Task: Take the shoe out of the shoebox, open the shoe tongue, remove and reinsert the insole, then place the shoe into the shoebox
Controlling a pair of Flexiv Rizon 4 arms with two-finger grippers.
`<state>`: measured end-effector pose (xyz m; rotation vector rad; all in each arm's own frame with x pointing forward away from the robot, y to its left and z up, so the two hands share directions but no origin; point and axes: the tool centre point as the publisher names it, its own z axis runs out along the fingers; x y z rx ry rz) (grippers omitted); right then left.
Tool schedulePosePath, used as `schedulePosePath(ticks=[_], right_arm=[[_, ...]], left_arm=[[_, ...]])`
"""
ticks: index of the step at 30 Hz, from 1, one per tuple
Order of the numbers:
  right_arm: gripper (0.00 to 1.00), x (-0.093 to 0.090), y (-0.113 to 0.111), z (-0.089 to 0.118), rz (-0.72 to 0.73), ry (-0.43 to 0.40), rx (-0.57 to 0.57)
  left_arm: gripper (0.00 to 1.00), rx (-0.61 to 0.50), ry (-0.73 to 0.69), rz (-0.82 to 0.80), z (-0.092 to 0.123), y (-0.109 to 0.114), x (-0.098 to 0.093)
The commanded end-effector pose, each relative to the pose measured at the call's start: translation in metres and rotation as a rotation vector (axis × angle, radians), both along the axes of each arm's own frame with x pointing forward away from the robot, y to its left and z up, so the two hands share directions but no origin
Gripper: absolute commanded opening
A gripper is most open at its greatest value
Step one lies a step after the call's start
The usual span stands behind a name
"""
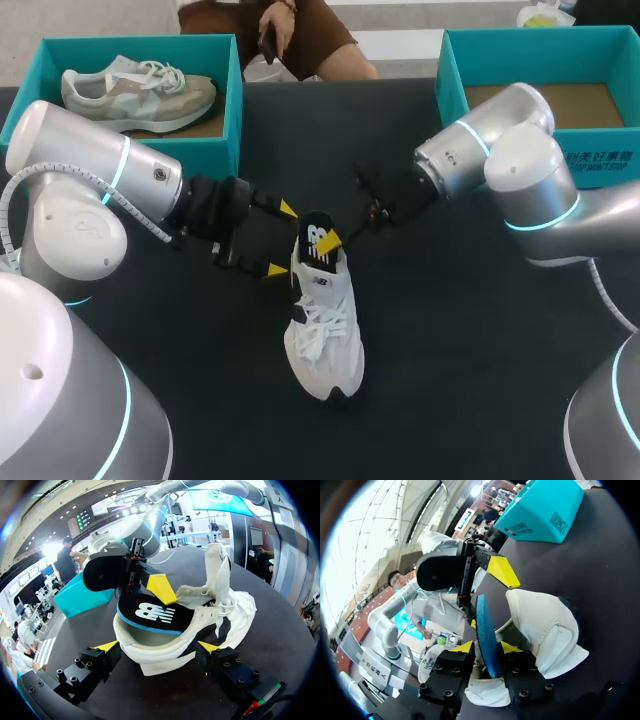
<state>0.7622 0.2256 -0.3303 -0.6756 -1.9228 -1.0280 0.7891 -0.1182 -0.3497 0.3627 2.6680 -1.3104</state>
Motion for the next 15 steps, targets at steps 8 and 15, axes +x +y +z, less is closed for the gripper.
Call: schedulePosePath(ticks=[8,15], right_arm=[[0.21,0.012,0.006,-0.002,0.029,0.004,-0.001],[0.00,-0.004,0.007,-0.009,0.019,0.051,0.009]], left_arm=[[1.00,0.003,0.000,0.001,0.000,-0.001,0.000],[1.00,0.003,0.000,0.001,0.000,-0.001,0.000]])
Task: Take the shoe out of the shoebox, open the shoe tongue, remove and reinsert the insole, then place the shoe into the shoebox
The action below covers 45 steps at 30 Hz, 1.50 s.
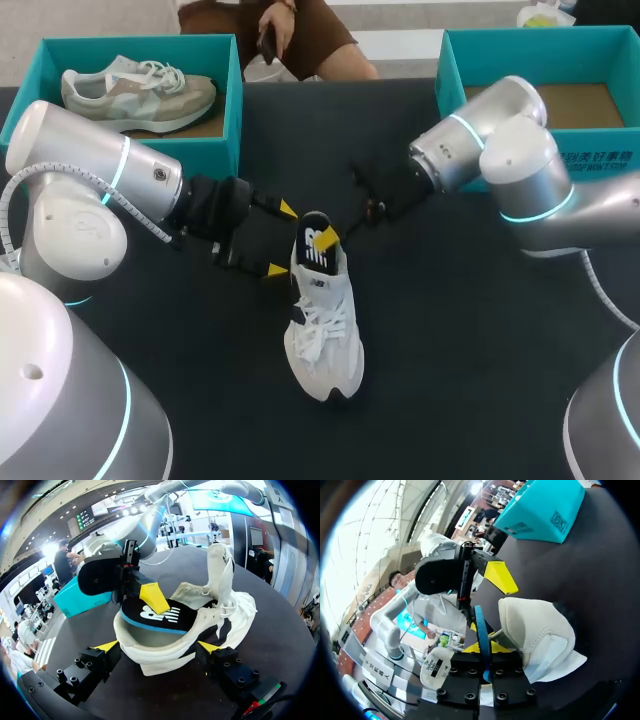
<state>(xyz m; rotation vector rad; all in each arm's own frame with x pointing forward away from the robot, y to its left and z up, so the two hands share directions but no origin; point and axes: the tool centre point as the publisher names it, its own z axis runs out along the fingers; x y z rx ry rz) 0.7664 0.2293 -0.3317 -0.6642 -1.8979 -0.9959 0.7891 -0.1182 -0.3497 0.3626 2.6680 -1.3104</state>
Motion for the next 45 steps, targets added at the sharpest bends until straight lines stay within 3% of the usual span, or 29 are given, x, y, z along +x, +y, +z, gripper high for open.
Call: schedulePosePath(ticks=[1,9,10,14,29,40,45], right_arm=[[0.00,-0.010,0.003,-0.007,-0.005,0.018,0.009],[0.00,-0.018,0.007,-0.013,-0.002,0.064,0.016],[0.15,-0.018,0.006,-0.013,-0.004,0.064,0.016],[0.34,-0.015,0.003,-0.007,-0.013,0.047,0.007],[0.38,-0.002,0.003,0.025,-0.005,-0.029,-0.040],[0.39,0.029,0.015,0.036,0.034,-0.113,-0.019],[0.41,0.042,0.001,0.065,-0.015,-0.212,-0.035]], left_arm=[[1.00,0.003,0.000,0.001,0.000,-0.001,0.000],[1.00,0.003,0.000,0.001,0.000,-0.001,0.000],[1.00,0.003,0.000,0.001,0.000,-0.001,0.000],[1.00,0.003,0.000,0.001,0.000,-0.001,0.000],[1.00,0.003,0.000,0.001,0.000,-0.001,0.000],[1.00,0.003,0.000,0.001,0.000,-0.001,0.000],[1.00,0.003,0.000,0.001,0.000,-0.001,0.000]])
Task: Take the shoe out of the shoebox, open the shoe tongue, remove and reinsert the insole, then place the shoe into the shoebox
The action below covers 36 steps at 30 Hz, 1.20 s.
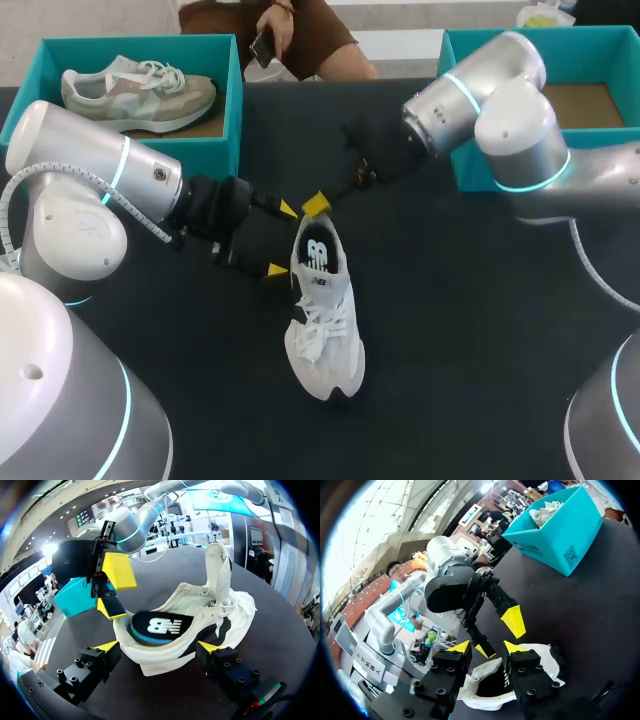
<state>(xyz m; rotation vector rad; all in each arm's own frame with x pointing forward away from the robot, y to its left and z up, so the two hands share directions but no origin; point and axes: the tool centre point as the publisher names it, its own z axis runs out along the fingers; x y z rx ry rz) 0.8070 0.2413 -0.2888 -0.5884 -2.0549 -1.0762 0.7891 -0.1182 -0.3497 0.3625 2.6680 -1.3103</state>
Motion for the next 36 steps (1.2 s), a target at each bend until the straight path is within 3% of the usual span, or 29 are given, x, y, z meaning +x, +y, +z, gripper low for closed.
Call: schedulePosePath(ticks=[1,6,12,13,17,19,24,26,31,36], right_arm=[[0.41,0.001,-0.014,0.025,-0.038,-0.045,-0.020],[0.41,-0.013,-0.038,0.046,-0.151,-0.101,-0.008],[0.32,-0.034,-0.051,0.048,-0.232,-0.093,0.006],[0.29,-0.035,-0.050,0.049,-0.239,-0.090,0.004],[0.00,-0.041,-0.050,0.049,-0.271,-0.074,-0.006],[0.00,-0.043,-0.051,0.048,-0.292,-0.065,-0.028],[0.00,-0.041,-0.049,0.047,-0.327,-0.038,-0.168],[0.00,-0.038,-0.047,0.046,-0.342,-0.076,-0.127],[0.00,-0.038,-0.047,0.046,-0.342,-0.076,-0.127],[0.00,-0.038,-0.047,0.046,-0.342,-0.076,-0.127]], left_arm=[[1.00,0.003,0.000,0.001,0.000,-0.001,0.000],[1.00,0.003,0.000,0.001,0.000,-0.001,0.000],[1.00,0.003,0.000,0.001,0.000,-0.001,0.000],[1.00,0.003,0.000,0.001,0.000,-0.001,0.000],[1.00,0.003,0.000,0.001,0.000,-0.001,0.000],[1.00,0.003,0.000,0.001,0.000,-0.001,0.000],[1.00,0.042,0.029,-0.020,0.026,0.020,0.005],[1.00,0.064,0.041,-0.054,0.034,0.026,0.004],[1.00,0.104,0.037,-0.121,0.048,0.042,0.007],[1.00,0.111,-0.005,-0.073,0.060,0.060,0.025]])
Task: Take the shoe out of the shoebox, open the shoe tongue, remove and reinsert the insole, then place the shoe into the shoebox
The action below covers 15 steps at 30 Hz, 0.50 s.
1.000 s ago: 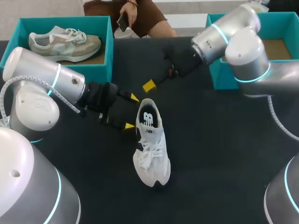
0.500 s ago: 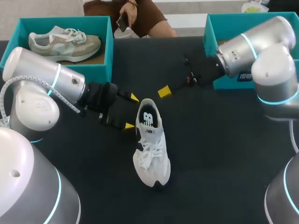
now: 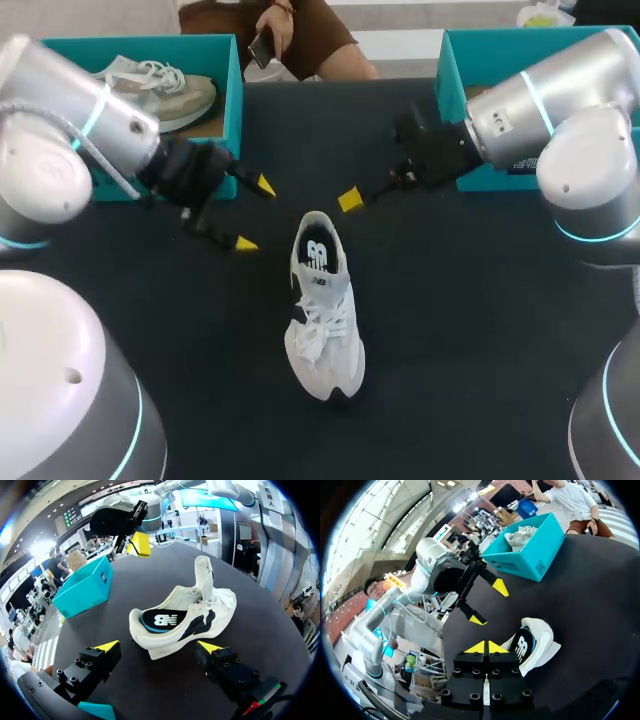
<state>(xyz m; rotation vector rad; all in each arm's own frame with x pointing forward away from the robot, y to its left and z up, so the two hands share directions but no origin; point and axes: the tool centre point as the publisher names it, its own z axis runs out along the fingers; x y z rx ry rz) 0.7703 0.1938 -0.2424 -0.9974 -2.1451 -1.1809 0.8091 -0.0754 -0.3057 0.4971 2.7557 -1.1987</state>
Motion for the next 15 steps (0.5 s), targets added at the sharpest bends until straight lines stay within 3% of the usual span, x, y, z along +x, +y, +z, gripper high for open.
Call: schedulePosePath(ticks=[1,10,15], right_arm=[[0.00,-0.002,0.001,0.000,-0.006,-0.002,-0.006],[0.00,-0.002,0.001,0.000,-0.006,-0.002,-0.006],[0.00,0.001,0.011,-0.015,-0.204,0.015,-0.138]], left_arm=[[1.00,0.006,-0.015,0.024,0.018,0.020,0.007],[1.00,0.005,-0.040,0.030,0.039,0.057,0.025],[1.00,-0.003,-0.049,0.027,0.047,0.072,0.024]])
